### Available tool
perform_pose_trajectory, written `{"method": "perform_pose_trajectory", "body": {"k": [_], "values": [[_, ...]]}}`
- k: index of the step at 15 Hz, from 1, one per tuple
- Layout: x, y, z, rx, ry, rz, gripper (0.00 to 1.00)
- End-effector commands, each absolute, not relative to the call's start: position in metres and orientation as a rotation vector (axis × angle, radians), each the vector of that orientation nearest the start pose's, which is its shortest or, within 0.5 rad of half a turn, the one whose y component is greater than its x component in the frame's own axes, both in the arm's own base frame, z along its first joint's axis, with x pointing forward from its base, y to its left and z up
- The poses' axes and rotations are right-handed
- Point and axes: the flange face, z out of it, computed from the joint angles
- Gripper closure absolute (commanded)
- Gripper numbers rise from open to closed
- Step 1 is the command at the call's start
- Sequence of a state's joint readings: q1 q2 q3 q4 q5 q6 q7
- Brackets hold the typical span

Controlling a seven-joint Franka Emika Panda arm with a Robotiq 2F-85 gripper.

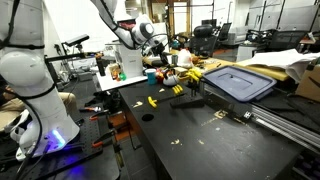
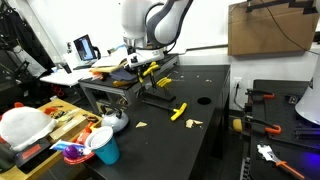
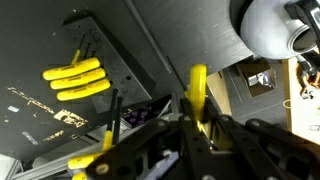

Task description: Remove one black object from the black stand

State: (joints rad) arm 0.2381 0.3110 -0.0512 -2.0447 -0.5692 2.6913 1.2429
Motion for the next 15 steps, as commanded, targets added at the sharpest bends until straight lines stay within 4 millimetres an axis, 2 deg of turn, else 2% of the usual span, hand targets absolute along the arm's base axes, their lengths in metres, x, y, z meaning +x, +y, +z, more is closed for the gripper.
{"method": "perform_pose_trajectory", "body": {"k": [1,7,12,15], "values": [[0.602,0.133,0.312,-2.918,0.868,-0.796,0.96],[0.593,0.129,0.301,-2.877,0.811,-0.831,0.96],[0.584,0.129,0.302,-2.908,0.744,-0.919,0.96],[0.571,0.130,0.304,-2.937,0.713,-0.936,0.96]]}}
